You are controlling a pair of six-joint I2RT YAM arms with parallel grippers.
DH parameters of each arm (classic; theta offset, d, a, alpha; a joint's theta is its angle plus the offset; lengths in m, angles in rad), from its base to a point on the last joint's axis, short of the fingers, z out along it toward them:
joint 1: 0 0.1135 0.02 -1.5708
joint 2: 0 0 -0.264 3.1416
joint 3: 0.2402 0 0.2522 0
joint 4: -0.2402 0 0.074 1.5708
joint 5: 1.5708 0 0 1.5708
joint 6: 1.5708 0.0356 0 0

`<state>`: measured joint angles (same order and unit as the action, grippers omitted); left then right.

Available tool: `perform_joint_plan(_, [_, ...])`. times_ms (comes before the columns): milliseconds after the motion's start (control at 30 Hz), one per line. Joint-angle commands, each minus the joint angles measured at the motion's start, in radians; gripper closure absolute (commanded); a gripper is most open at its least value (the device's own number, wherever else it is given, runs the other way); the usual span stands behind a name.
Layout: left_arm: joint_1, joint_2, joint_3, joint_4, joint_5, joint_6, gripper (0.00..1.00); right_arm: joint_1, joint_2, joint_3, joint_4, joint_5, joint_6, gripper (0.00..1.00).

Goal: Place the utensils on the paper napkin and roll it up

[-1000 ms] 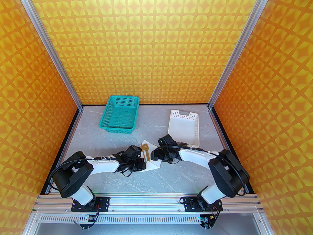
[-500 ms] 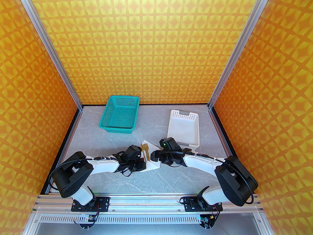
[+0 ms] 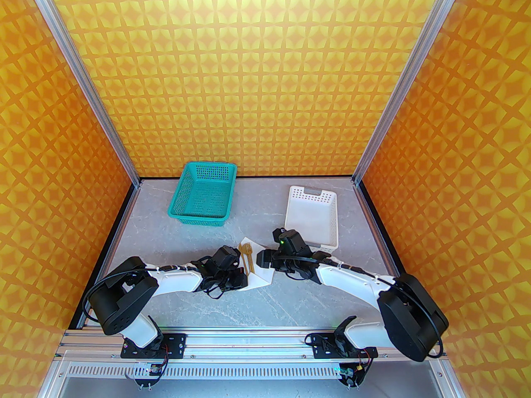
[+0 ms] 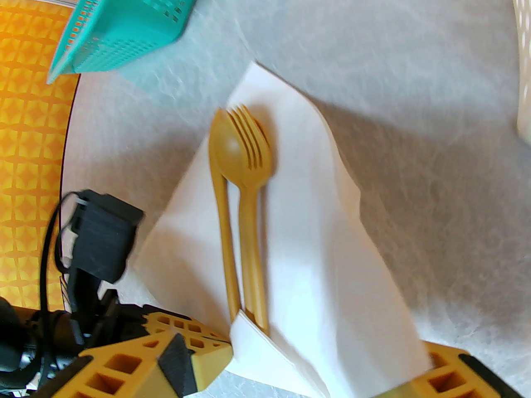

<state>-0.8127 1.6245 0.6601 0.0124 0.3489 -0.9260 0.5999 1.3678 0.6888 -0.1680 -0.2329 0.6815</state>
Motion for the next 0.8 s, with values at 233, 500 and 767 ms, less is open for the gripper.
perform_joint_plan(233, [-0.003, -0.002, -0.008, -0.047, -0.034, 0.004, 0.98, 0.003, -0.011, 0.048, -0.099, 0.085, -0.056, 0.63])
perform_joint_plan(500, [-0.003, -0.002, -0.005, -0.051, -0.036, 0.003, 0.99, 0.003, -0.012, 0.062, -0.093, 0.056, -0.071, 0.93])
perform_joint_plan(767, [-0.003, 0.001, -0.001, -0.05, -0.037, 0.004, 0.99, 0.029, 0.016, 0.039, -0.015, -0.017, -0.024, 0.95])
